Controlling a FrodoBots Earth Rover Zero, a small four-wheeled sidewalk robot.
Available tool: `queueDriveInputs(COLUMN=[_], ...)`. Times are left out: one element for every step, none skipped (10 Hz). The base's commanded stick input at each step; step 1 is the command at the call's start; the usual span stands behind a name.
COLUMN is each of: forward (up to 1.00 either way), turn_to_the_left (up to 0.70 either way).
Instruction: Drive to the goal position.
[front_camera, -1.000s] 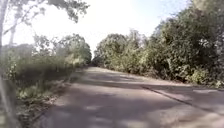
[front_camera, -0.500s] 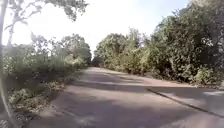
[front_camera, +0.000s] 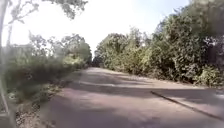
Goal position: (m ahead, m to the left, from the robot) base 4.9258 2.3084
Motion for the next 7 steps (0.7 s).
queueDriveInputs(forward=[0.70,0.70,0.70,0.70,0.70,0.70,0.70], turn_to_the_left=[0.00,0.00,0.00,0.00,0.00,0.00,0.00])
